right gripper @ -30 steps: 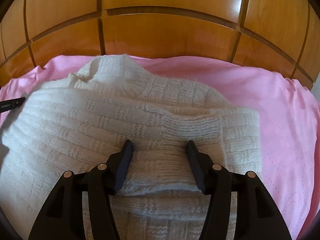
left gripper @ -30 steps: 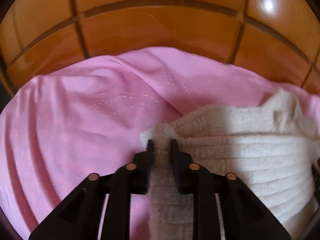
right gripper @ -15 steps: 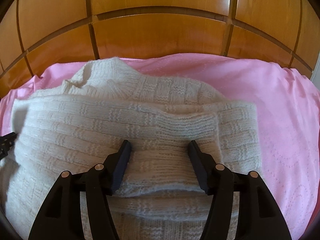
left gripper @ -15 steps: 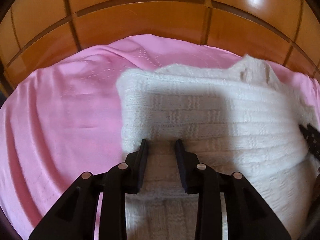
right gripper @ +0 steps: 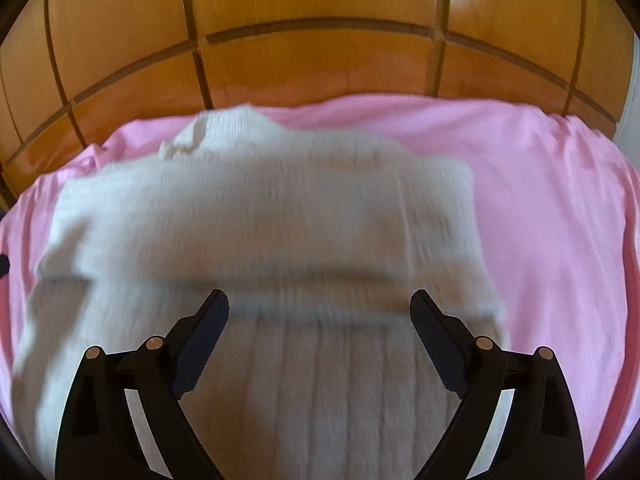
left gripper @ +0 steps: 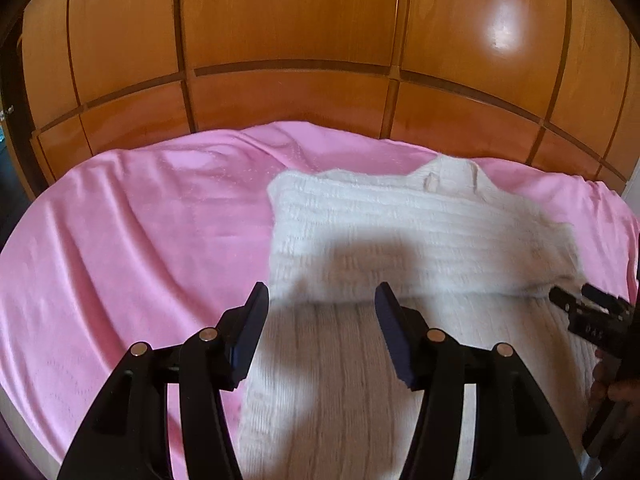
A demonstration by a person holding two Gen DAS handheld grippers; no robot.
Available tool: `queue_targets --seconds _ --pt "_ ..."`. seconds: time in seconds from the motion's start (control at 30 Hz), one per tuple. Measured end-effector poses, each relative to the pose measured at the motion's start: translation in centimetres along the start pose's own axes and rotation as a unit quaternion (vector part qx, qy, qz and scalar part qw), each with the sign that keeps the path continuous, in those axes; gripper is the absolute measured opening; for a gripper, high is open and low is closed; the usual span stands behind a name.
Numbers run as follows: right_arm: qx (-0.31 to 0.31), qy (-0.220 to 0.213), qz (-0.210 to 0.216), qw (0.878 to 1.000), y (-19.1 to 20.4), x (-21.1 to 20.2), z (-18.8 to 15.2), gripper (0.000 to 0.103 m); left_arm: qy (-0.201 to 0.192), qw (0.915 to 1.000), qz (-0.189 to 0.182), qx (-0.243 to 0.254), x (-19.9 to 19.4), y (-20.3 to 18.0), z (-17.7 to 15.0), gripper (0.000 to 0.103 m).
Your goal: Fold small clothes
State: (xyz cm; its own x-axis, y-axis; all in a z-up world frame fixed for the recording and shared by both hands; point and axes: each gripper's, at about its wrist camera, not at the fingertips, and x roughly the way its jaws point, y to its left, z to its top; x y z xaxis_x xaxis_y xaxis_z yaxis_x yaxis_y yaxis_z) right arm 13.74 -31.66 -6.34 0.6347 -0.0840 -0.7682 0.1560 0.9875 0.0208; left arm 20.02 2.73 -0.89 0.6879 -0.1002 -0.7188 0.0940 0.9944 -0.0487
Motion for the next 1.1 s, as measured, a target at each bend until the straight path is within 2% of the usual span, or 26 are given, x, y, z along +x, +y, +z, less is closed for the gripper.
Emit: queue_targets --seconds 0.27,0.47,0.6,0.77,0.87,0.93,1.0,1.1 --pt "0.000 0.034 0.000 0.999 -2.0 -2.6 -4.9 0.094 0.015 0.9998 0.007 -0.013 -1.4 0.6 -2.9 0.055" --pt "-0.001 0.038 -0.007 0.999 -3.4 -4.4 -6.4 0.094 0.033 0.9991 0.007 -0.024 -1.6 2.0 -5.2 0.055" --pt "0.018 0.047 -0.019 0.999 -5.6 -5.6 -7.4 0.094 0.050 0.9982 0.001 -0.033 -1.8 3.9 -6.9 0.055" --pt "0.043 0.064 -0.006 0.997 -8.5 -7.5 -9.3 0.094 0.073 0.9967 -0.024 -0.026 -3.1 6.6 -9.9 0.059" --pt "0.058 0.097 0.046 0.993 -9.9 -8.8 -11.5 0.083 0.098 0.9931 -0.060 -0.025 -3.9 7.7 -12.0 0.058" --pt "0.057 0.115 0.064 0.990 -10.0 -9.6 -12.8 0.071 0.118 0.9883 -0.093 -0.028 -4.4 8.2 -13.3 0.055" --pt "0.059 0.141 0.090 0.984 -10.0 -10.5 -14.3 0.063 0.131 0.9837 -0.121 -0.021 -5.3 8.3 -14.5 0.045" --pt "0.042 0.179 0.125 0.975 -9.1 -11.6 -16.4 0.050 0.152 0.9763 -0.155 0.003 -6.3 7.8 -15.5 0.041"
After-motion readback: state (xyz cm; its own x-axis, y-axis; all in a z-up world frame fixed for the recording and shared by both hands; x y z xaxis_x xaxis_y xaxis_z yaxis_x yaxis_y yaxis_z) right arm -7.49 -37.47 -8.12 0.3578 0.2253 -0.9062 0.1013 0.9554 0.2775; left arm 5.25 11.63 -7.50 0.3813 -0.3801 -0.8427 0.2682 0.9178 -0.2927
